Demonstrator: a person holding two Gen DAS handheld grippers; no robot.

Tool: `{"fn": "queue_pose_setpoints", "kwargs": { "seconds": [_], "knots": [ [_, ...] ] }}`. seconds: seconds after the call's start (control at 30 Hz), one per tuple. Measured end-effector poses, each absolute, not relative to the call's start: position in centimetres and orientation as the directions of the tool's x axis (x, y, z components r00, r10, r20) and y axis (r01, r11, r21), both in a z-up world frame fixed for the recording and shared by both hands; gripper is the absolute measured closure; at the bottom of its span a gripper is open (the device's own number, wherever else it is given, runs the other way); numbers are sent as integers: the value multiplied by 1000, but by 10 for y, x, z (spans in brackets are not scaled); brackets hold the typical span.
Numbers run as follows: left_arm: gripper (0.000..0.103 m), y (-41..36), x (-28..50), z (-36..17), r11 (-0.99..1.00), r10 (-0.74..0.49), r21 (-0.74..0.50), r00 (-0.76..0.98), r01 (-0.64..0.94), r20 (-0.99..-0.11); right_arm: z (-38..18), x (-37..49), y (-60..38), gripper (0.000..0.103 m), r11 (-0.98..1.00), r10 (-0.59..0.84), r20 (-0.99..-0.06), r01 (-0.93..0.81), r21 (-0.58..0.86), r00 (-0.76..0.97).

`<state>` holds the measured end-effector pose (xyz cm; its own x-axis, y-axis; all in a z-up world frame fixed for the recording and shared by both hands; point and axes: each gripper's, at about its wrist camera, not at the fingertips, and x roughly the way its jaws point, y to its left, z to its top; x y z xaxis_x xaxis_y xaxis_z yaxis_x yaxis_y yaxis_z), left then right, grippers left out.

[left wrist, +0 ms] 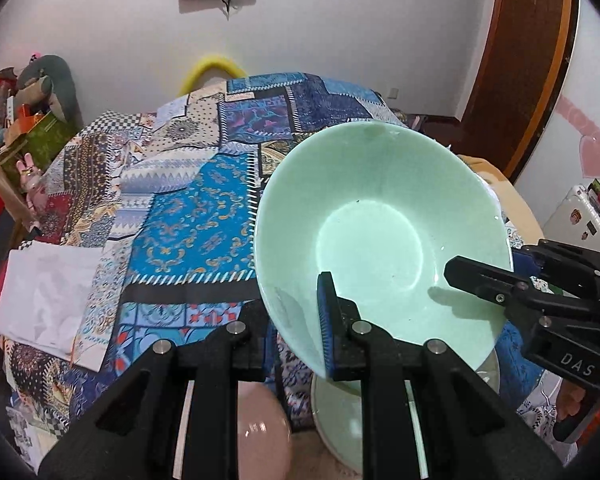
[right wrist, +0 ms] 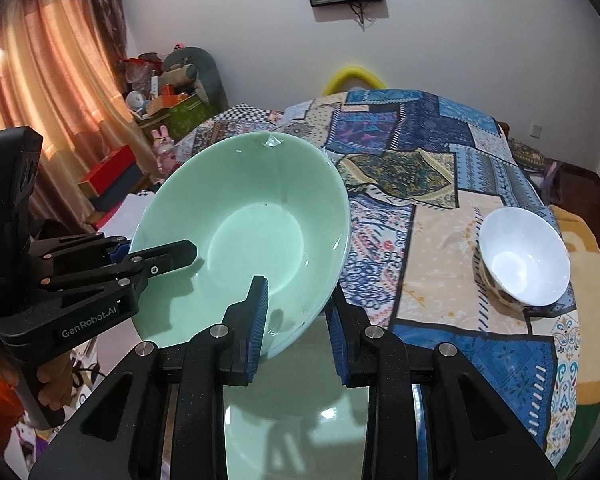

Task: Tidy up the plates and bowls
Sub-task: 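Lift the mint green bowl with both tools and carry it over the pink bowl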

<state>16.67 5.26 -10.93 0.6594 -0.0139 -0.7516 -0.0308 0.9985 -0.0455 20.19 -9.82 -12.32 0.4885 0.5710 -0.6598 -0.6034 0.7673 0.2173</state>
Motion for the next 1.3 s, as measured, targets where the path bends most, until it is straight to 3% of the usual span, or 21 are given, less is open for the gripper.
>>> {"fn": "queue_pose_setpoints", "kwargs": {
  "seconds": [0.57,1.3],
  "knots": [
    [85,97,91,-108,991,75,-24,690,-133,-720,-129,158,-42,77,692,617,-656,-696,190,435],
    [85,153,38,-148,967,79,-95,633,-236,-770,-164,136,3,77,635,648,-698,-722,274,305]
  ]
}}
